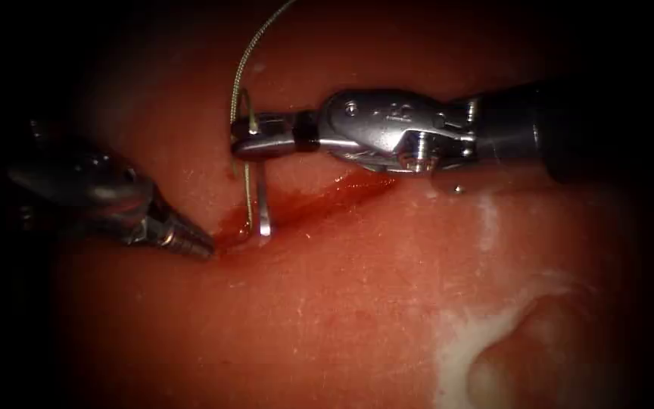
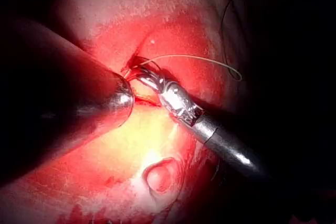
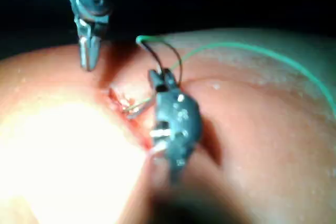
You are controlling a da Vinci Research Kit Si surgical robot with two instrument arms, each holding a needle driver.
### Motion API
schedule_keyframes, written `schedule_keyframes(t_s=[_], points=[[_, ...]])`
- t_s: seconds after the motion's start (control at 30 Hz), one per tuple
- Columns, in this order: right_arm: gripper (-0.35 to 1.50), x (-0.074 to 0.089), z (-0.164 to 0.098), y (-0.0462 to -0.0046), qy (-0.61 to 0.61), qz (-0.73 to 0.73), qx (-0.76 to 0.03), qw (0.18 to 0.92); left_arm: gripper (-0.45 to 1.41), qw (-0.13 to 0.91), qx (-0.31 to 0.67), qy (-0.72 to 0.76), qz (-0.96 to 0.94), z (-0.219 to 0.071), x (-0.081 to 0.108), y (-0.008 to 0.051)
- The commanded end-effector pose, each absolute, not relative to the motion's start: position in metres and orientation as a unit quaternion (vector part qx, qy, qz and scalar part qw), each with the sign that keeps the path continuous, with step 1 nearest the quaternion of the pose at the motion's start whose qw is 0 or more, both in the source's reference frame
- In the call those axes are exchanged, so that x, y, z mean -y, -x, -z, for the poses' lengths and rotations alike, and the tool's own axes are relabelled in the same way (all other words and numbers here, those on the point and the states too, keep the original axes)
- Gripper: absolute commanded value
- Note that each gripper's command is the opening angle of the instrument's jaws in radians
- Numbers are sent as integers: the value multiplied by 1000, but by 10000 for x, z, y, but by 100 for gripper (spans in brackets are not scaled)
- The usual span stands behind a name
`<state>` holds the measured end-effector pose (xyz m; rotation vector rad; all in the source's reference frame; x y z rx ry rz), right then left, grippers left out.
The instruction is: Wound Closure
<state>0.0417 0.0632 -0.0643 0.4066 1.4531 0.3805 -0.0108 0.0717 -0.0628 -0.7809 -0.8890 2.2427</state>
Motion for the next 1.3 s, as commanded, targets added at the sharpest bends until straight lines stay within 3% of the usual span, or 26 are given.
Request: schedule_keyframes(t_s=[0.03, 0.27, 1.03, 1.3], points=[[-35, -631, 640, -427, -184, -172, -656, 711, -20, 297, 334, 293, -845, 622, -709, 120], [-35, -630, 641, -431, -206, -199, -652, 702, -19, 286, 340, 288, -849, 602, -669, 150], [-35, -624, 644, -429, -257, -250, -635, 684, -20, 272, 344, 283, -853, 577, -653, 147], [-35, -625, 646, -424, -255, -192, -613, 723, -19, 267, 346, 284, -853, 577, -653, 138]])
